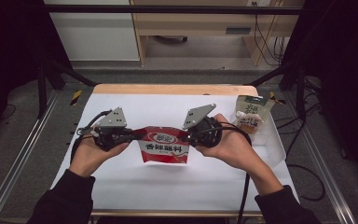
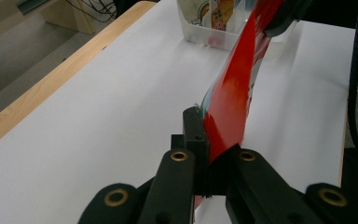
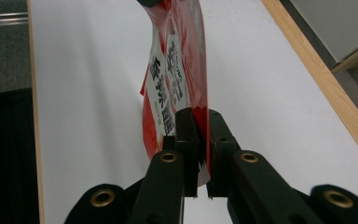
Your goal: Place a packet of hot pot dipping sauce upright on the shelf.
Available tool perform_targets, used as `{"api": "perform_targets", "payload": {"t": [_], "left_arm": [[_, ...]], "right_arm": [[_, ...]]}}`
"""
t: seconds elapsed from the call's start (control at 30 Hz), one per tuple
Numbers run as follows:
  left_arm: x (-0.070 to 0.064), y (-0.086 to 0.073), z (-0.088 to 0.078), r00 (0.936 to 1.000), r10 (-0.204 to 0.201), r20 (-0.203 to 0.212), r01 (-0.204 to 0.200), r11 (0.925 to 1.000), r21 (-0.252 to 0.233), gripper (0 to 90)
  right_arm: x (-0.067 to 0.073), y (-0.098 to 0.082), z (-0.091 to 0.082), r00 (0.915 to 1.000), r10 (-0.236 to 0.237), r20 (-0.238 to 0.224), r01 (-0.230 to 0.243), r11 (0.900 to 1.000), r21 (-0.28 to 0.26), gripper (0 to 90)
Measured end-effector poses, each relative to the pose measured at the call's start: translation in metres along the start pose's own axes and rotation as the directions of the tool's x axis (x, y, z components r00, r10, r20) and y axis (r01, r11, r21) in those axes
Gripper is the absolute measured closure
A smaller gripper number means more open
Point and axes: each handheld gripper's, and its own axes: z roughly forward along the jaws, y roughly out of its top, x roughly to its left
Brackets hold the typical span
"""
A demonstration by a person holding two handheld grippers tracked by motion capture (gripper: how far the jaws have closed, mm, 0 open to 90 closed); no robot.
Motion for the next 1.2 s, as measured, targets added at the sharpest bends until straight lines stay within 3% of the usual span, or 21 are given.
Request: {"api": "perform_targets", "payload": {"t": [0.4, 0.43, 0.53, 0.7, 0.9, 1.2], "left_arm": [[-0.004, 0.006, 0.002, 0.9996, 0.029, -0.006, -0.028, 0.9994, 0.018, 90.0], [-0.005, 0.006, 0.002, 0.9994, 0.033, -0.007, -0.033, 0.9992, 0.022, 90.0], [-0.006, 0.007, 0.004, 0.9991, 0.041, -0.006, -0.041, 0.9988, 0.028, 90.0], [-0.007, 0.008, 0.006, 0.9991, 0.043, -0.001, -0.043, 0.9988, 0.025, 90.0], [-0.007, 0.008, 0.007, 0.9990, 0.045, 0.001, -0.045, 0.9986, 0.027, 90.0], [-0.006, 0.007, 0.008, 0.9992, 0.039, 0.008, -0.039, 0.9990, 0.022, 90.0]], "right_arm": [[0.003, 0.011, 0.001, 0.9962, -0.079, 0.038, 0.075, 0.993, 0.089, 66.6], [0.004, 0.014, 0.002, 0.9930, -0.107, 0.050, 0.101, 0.988, 0.113, 64.2], [0.004, 0.019, 0.005, 0.9898, -0.131, 0.056, 0.122, 0.982, 0.141, 62.7], [0.004, 0.023, 0.012, 0.9855, -0.166, 0.036, 0.155, 0.967, 0.202, 61.3], [0.001, 0.025, 0.016, 0.9827, -0.184, 0.021, 0.174, 0.955, 0.240, 71.3], [0.000, 0.024, 0.016, 0.9844, -0.176, 0.008, 0.168, 0.951, 0.260, 88.4]]}}
